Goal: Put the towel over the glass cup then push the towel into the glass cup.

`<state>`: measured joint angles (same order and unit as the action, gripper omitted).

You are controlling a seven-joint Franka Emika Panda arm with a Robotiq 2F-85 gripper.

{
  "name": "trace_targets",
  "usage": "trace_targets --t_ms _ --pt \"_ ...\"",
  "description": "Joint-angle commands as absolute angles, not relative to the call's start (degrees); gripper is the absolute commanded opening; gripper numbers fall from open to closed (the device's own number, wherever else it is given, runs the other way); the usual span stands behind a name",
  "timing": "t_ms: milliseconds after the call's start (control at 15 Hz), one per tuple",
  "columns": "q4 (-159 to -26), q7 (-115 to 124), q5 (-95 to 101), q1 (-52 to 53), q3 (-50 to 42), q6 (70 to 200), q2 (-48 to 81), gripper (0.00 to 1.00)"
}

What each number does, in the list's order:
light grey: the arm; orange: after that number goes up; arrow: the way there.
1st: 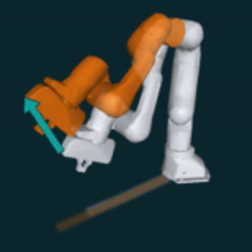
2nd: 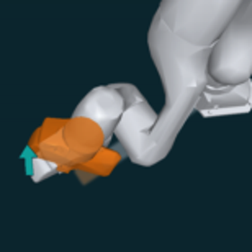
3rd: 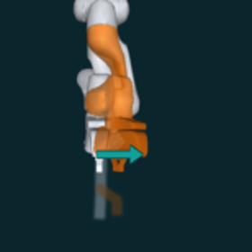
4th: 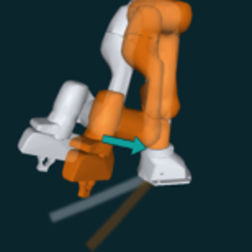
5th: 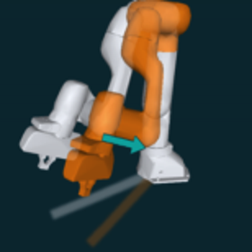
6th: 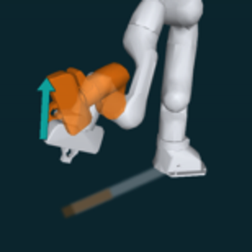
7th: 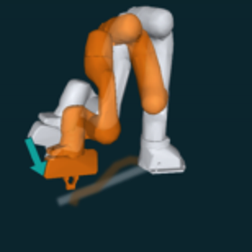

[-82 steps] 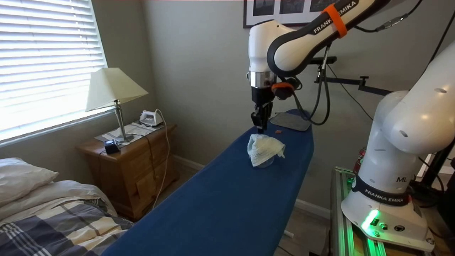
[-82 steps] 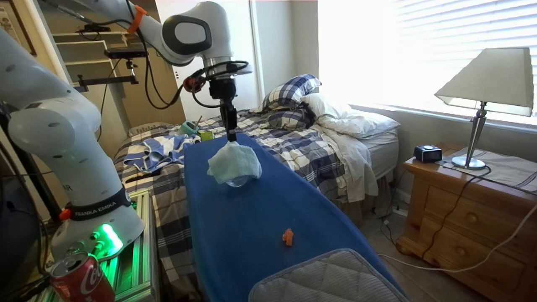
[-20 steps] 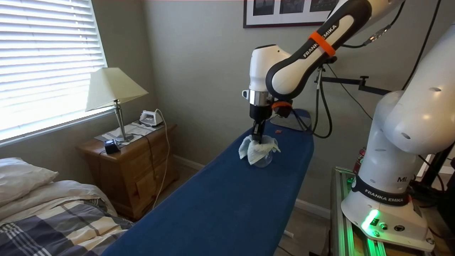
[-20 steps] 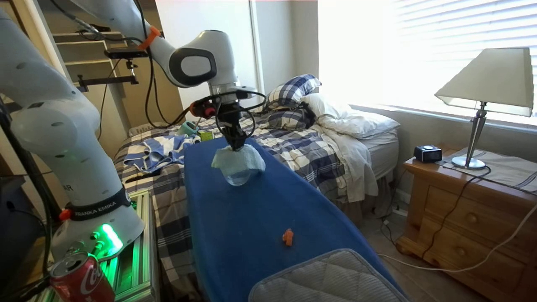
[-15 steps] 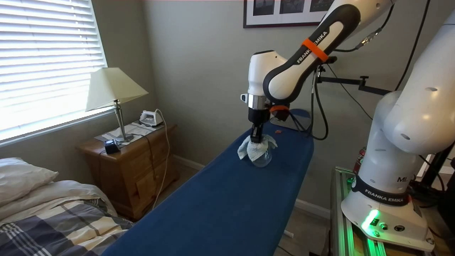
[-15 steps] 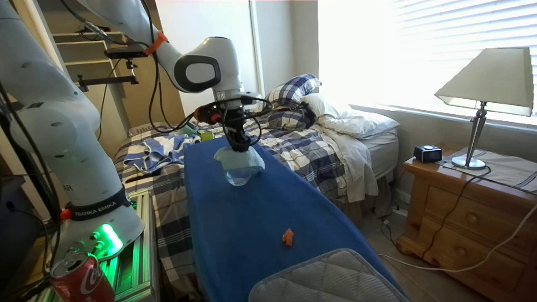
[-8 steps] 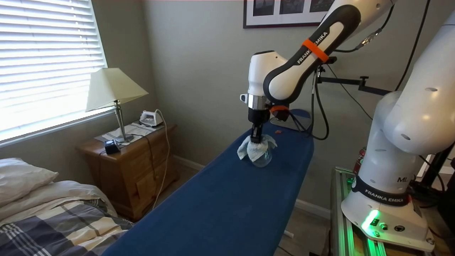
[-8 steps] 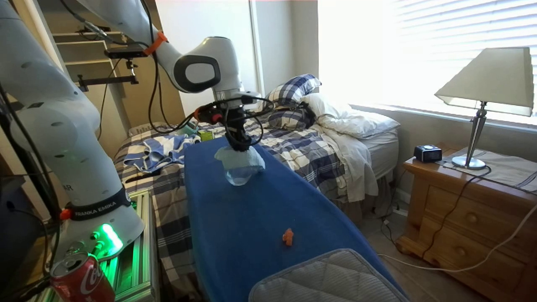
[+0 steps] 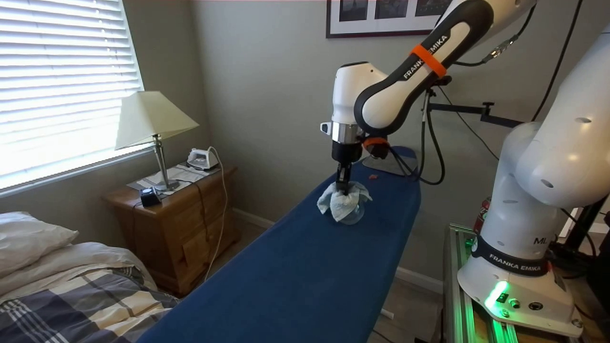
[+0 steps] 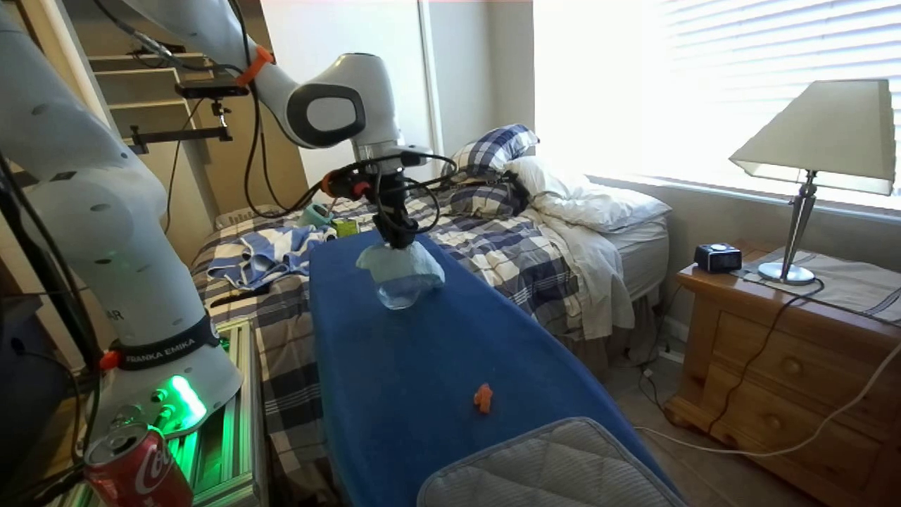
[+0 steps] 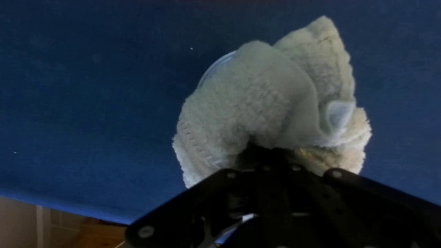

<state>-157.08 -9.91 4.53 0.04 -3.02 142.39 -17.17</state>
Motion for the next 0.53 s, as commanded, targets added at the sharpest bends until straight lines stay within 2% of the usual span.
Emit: trace_targets --t_ms 0,467 --pt "-157.40 -10.36 3.30 0.35 -2.98 138.55 -20.72 0.00" --pt "-157.34 -8.21 4.47 -0.50 -2.60 135.61 -24.35 0.00"
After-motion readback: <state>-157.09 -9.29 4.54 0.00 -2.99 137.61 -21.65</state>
